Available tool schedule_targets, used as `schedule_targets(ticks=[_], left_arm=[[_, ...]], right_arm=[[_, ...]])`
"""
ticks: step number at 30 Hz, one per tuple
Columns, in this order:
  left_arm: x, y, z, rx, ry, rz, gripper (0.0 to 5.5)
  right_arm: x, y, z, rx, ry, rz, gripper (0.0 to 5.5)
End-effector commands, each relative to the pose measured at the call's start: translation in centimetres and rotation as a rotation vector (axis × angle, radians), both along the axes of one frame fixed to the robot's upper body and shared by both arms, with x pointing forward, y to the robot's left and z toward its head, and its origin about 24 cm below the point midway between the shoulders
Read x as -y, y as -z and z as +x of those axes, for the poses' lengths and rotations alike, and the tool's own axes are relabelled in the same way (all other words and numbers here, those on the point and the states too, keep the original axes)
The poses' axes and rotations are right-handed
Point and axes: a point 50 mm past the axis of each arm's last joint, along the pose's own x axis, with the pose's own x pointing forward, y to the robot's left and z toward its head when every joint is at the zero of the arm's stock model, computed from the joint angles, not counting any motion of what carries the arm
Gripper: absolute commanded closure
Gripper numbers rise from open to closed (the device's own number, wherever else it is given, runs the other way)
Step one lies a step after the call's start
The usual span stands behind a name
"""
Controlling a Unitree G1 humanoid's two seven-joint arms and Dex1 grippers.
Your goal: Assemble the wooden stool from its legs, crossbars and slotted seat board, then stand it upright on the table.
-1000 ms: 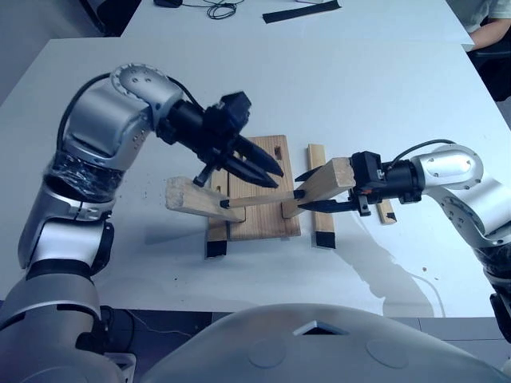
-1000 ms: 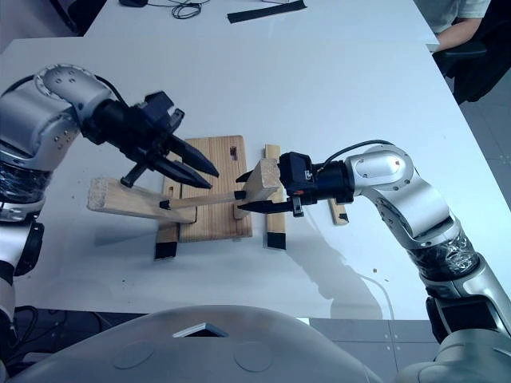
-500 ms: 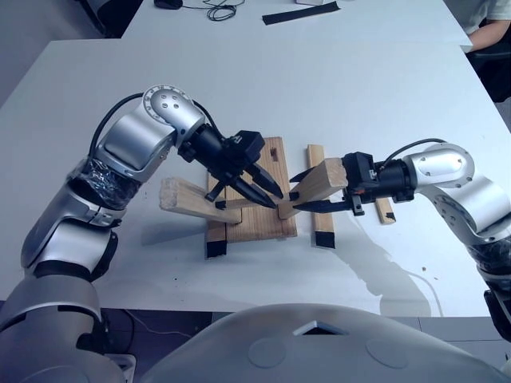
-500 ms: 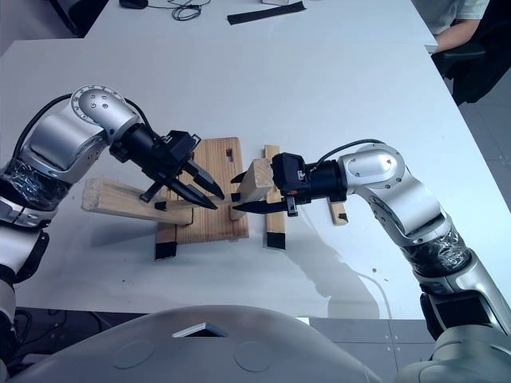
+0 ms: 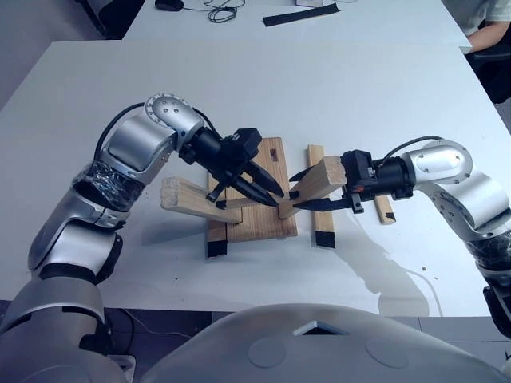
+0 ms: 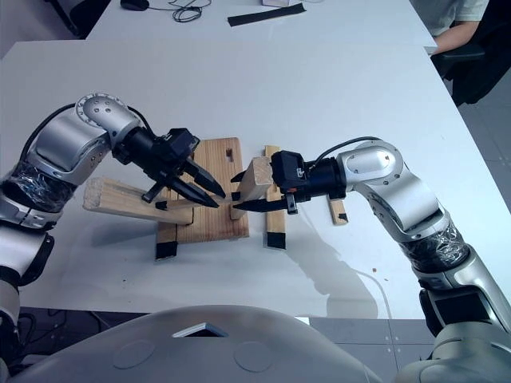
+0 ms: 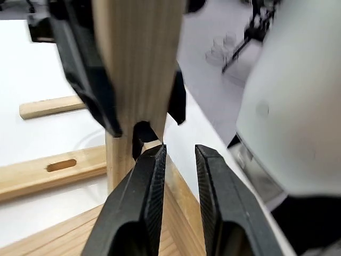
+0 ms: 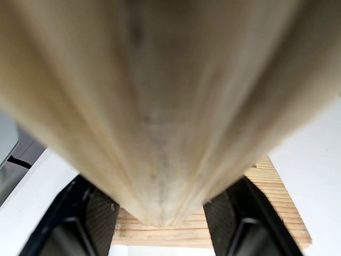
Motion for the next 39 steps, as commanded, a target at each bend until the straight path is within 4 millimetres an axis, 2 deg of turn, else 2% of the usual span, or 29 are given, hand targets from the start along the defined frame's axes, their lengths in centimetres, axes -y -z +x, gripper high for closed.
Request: schedule_targets(ticks=[1,5,7,9,11,13,15,17,19,22,25,27,30,34,36,39], left_arm=[[0.1,-4.3,1.9,0.000,-0.185,-0.153,4.47],[-0.9,-9.6,3.1,0.121,-0.305,-0.323,4.47],[-2.7,-11.1,4.0,0.223,-0.430,-0.328,4.47],[-5.4,-11.2,4.6,0.350,-0.555,-0.250,4.47],[-8.1,-10.0,4.2,0.467,-0.621,-0.115,4.47],[-10.8,-7.5,3.0,0.569,-0.627,0.064,4.47],[-13.2,-4.3,0.9,0.630,-0.570,0.250,4.47],[-14.6,-2.0,-1.3,0.610,-0.510,0.347,4.47],[-15.0,-0.8,-2.6,0.568,-0.529,0.342,4.47],[-15.8,0.2,-3.3,0.571,-0.609,0.349,4.47],[-16.4,0.7,-3.7,0.586,-0.798,0.312,4.47],[-15.5,1.1,-3.3,0.584,-1.025,0.220,4.47],[-12.7,2.4,-4.0,0.494,-1.284,0.107,4.47],[-9.7,3.2,-5.9,0.372,-1.372,0.035,3.96],[-9.3,3.2,-6.5,0.354,-1.409,0.038,3.64],[-10.2,2.8,-7.4,0.379,-1.542,0.046,3.46]], right_arm=[[1.3,2.3,-0.2,-0.025,0.035,-0.196,3.46],[1.6,2.3,-0.4,-0.025,0.056,-0.192,3.46],[1.7,2.2,-0.4,-0.023,0.067,-0.189,3.46],[1.8,2.0,-0.4,-0.020,0.077,-0.187,3.46],[2.1,1.8,-0.5,-0.017,0.092,-0.187,3.46],[2.4,1.6,-0.6,-0.016,0.108,-0.185,3.46],[2.8,1.3,-0.8,-0.015,0.126,-0.185,3.46],[3.2,1.0,-1.0,-0.015,0.144,-0.187,3.46],[3.5,0.8,-1.1,-0.015,0.161,-0.191,3.46],[3.9,0.5,-1.1,-0.011,0.184,-0.195,3.46],[4.5,0.3,-1.1,-0.010,0.215,-0.193,3.46],[5.1,0.2,-1.2,-0.011,0.256,-0.189,3.46],[5.4,0.1,-1.2,-0.008,0.299,-0.171,3.46],[5.0,0.5,-1.3,-0.013,0.313,-0.148,3.46],[4.9,0.7,-1.4,-0.015,0.319,-0.146,3.46],[5.0,0.8,-1.2,-0.010,0.352,-0.132,3.46]])
